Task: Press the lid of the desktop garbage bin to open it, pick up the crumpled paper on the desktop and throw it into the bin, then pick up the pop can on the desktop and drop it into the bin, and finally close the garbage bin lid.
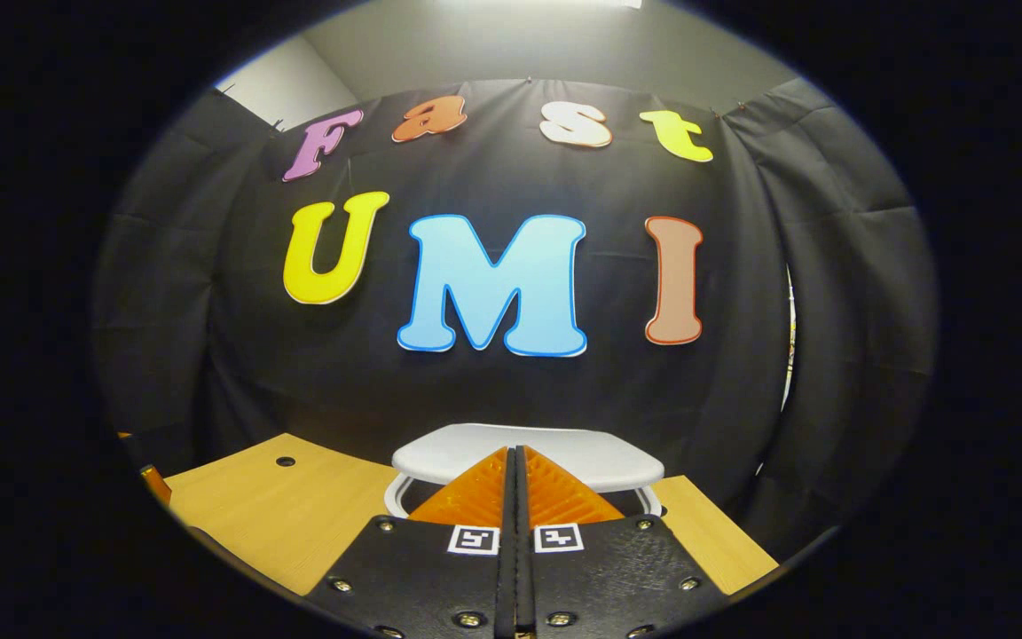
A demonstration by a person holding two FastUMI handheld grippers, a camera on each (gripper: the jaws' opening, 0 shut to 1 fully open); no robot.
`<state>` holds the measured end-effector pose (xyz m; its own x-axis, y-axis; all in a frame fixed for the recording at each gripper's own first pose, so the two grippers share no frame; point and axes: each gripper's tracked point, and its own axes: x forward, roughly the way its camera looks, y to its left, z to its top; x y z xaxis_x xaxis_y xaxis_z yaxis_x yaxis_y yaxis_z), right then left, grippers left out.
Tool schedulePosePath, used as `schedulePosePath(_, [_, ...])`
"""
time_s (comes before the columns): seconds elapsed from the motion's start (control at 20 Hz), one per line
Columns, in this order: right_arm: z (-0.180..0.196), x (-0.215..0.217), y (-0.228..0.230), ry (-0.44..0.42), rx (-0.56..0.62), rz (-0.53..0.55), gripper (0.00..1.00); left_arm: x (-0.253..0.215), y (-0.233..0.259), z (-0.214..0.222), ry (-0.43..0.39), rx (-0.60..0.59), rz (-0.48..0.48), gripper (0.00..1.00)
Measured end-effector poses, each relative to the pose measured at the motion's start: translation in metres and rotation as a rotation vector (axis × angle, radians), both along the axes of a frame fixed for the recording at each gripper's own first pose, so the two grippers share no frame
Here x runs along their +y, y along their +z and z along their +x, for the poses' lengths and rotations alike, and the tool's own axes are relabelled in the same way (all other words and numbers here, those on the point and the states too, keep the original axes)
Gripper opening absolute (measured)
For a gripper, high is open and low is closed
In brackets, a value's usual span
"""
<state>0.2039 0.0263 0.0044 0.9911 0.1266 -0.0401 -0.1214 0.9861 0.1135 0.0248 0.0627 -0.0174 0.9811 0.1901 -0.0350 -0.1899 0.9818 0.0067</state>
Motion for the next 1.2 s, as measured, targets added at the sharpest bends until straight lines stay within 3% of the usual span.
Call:
schedulePosePath(0.4, [-0.029, -0.012, 0.022, -0.009, -0.040, 0.002, 0.00, -0.001, -0.004, -0.025, 0.023, 0.006, -0.020, 1.00])
schedulePosePath(0.75, [-0.089, -0.015, 0.035, -0.023, -0.068, -0.010, 0.00, 0.001, -0.039, -0.041, 0.000, 0.084, -0.040, 1.00])
schedulePosePath(0.85, [-0.105, -0.017, 0.036, -0.035, -0.077, 0.008, 0.00, -0.001, -0.053, -0.046, -0.018, 0.110, -0.032, 0.94])
schedulePosePath(1.2, [-0.148, -0.024, 0.019, -0.081, -0.039, 0.009, 0.22, -0.017, -0.109, -0.059, -0.114, 0.238, 0.001, 0.98])
